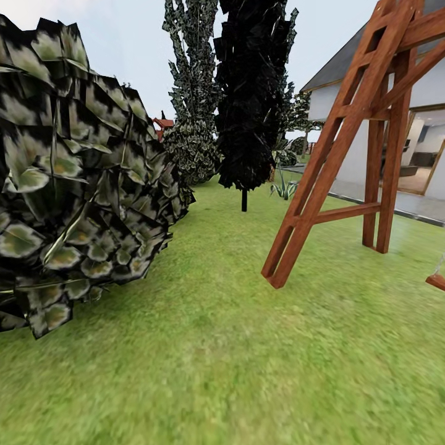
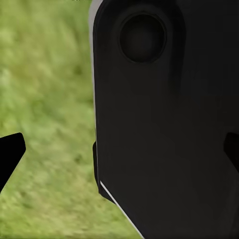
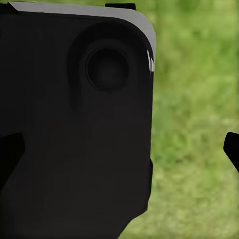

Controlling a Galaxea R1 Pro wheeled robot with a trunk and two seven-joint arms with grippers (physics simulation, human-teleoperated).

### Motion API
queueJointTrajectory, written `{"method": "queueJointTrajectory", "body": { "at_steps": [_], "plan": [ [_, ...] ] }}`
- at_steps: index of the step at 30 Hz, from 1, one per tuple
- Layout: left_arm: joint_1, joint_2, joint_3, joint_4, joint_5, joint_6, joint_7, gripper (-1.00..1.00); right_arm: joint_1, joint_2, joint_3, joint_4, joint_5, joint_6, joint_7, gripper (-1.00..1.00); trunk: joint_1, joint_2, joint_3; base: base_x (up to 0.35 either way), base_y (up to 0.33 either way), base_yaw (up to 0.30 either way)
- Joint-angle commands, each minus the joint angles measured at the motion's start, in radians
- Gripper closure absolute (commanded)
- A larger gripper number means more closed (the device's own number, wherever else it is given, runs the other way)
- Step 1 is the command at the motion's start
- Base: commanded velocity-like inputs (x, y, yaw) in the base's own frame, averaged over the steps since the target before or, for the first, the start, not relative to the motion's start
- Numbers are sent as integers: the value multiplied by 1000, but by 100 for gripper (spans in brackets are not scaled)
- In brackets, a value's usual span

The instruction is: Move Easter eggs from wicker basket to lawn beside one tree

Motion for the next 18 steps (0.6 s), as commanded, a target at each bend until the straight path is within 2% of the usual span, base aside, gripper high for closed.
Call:
{"method": "queueJointTrajectory", "body": {
  "at_steps": [1,6,11,13,18],
  "plan": [
    [1,0,0,-2,0,0,-1,-100,-1,0,0,1,0,0,2,-100,0,0,-1,0,0,0],
    [1,0,0,-2,0,0,-1,-100,-1,0,0,3,-1,0,2,-100,0,0,-1,0,0,0],
    [1,28,1,-4,-2,-3,-1,-100,-2,-29,0,7,1,6,3,-100,0,0,-1,0,0,0],
    [1,28,1,-4,-2,-3,-1,-100,-2,-40,0,7,2,1,3,-100,0,0,-1,0,0,0],
    [1,25,1,-4,-2,-1,-2,-100,-2,-39,-4,7,0,-3,2,-100,0,0,-1,116,0,0]
  ]
}}
